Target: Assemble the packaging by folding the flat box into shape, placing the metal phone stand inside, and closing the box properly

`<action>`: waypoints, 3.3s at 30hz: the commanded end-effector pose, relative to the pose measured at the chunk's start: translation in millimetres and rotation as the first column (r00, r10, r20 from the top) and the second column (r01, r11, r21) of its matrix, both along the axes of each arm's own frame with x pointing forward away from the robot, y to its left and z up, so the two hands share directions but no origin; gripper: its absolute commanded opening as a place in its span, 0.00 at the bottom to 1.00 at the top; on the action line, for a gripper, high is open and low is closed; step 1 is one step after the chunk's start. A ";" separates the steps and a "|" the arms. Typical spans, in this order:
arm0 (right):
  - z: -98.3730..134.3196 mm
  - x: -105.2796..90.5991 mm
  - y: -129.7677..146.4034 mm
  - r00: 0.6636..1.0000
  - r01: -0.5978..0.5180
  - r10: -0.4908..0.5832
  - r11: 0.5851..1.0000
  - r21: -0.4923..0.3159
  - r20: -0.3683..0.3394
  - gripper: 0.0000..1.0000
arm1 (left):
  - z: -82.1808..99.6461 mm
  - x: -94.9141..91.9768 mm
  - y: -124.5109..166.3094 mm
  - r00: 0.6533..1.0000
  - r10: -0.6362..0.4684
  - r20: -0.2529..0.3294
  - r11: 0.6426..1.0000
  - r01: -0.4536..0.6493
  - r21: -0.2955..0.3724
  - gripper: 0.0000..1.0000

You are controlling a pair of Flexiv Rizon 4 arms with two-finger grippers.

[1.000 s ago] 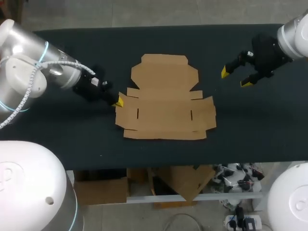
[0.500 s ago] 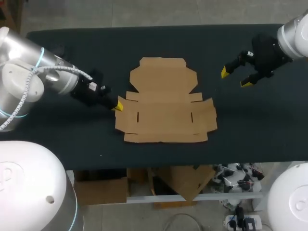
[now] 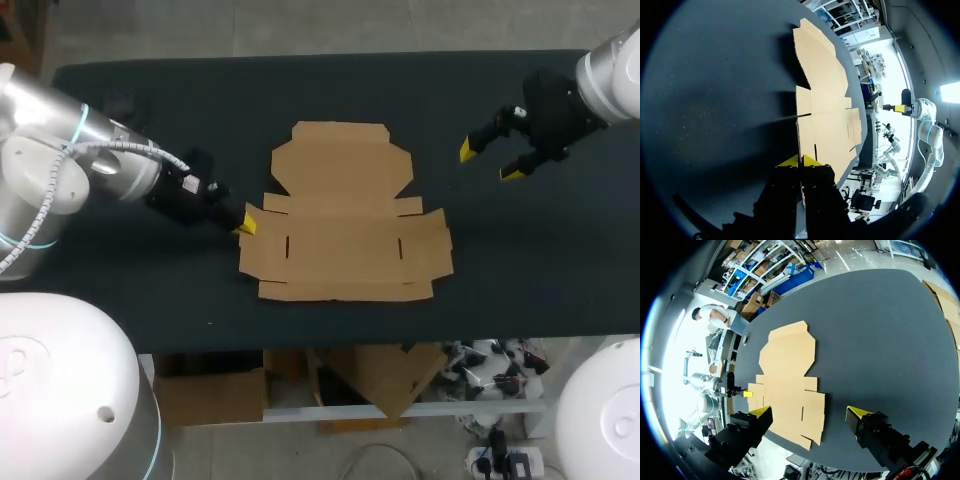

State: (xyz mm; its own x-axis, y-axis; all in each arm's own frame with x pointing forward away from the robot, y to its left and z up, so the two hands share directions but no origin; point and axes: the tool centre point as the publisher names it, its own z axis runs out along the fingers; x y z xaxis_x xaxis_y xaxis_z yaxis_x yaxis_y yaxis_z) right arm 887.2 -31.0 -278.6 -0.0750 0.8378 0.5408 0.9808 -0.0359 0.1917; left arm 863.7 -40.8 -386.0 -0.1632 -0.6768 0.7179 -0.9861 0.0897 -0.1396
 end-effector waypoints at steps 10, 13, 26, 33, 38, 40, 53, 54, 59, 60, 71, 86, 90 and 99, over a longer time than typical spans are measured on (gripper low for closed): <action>1.3 -0.7 -0.5 1.000 0.000 0.000 1.000 -0.001 -0.002 1.00 | -3.8 -1.5 -1.1 1.000 0.003 -0.003 1.000 -0.003 -0.001 0.00; 1.3 -0.7 -0.5 1.000 0.000 0.000 1.000 -0.001 -0.002 1.00 | -3.6 -0.9 -1.4 1.000 -0.004 -0.001 1.000 0.004 -0.001 0.02; 1.3 -0.7 -0.5 1.000 0.000 0.000 1.000 -0.001 -0.002 1.00 | -3.9 3.8 -2.4 1.000 -0.010 -0.004 1.000 0.010 -0.006 0.35; 1.3 -0.7 -0.5 1.000 0.000 0.000 1.000 -0.001 -0.002 1.00 | -2.2 1.0 -6.0 1.000 -0.015 0.003 1.000 0.015 -0.008 0.00; 1.3 -0.7 -0.5 1.000 0.000 0.000 1.000 -0.001 -0.002 1.00 | -2.0 -0.9 -8.9 1.000 -0.018 0.007 1.000 0.018 -0.009 0.00; 1.3 -0.7 -0.5 1.000 0.000 0.000 1.000 -0.001 -0.002 1.00 | -1.8 -1.5 -9.9 1.000 -0.021 0.010 1.000 0.021 -0.009 0.00; 1.3 -0.7 -0.5 1.000 0.000 0.000 1.000 -0.001 -0.002 1.00 | -3.2 -2.1 -12.4 1.000 0.012 0.007 0.999 -0.012 -0.031 0.00; 1.3 -0.7 -0.5 1.000 0.000 0.000 1.000 -0.001 -0.002 1.00 | -3.4 -2.3 -12.0 1.000 0.023 0.007 0.999 -0.022 -0.034 0.00; 1.3 -0.7 -0.5 1.000 0.000 0.000 1.000 -0.001 -0.002 1.00 | -4.8 -1.4 -8.9 0.999 0.049 0.004 0.998 -0.049 -0.044 0.00; 1.3 -0.7 -0.5 1.000 0.000 0.000 1.000 -0.001 -0.002 1.00 | -5.2 -1.2 -8.7 0.999 0.050 0.003 0.998 -0.050 -0.045 0.00; 1.3 -0.7 -0.5 1.000 0.000 0.000 1.000 -0.001 -0.002 1.00 | -5.8 0.6 -5.4 0.996 0.089 0.006 0.994 -0.089 -0.067 0.00; 1.3 -0.7 -0.5 1.000 0.000 0.000 1.000 -0.001 -0.002 1.00 | -6.6 2.2 -2.9 0.995 0.102 0.007 0.992 -0.101 -0.072 0.00; 1.3 -0.7 -0.5 1.000 0.000 0.000 1.000 -0.001 -0.002 1.00 | -6.8 3.4 -3.1 0.995 0.097 0.007 0.993 -0.096 -0.072 0.00; 1.3 -0.7 -0.5 1.000 0.000 0.000 1.000 -0.001 -0.002 1.00 | -6.9 5.2 -2.6 0.996 0.089 0.010 0.994 -0.088 -0.069 1.00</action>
State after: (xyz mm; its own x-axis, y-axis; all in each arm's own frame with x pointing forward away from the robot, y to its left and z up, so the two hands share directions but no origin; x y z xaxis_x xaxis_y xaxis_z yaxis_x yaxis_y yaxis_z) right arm 887.3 -31.0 -278.6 -0.0750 0.8378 0.5407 0.9808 -0.0359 0.1917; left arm 867.2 -44.1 -392.3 -0.1147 -0.6389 0.7607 -0.9873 -0.0112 -0.1583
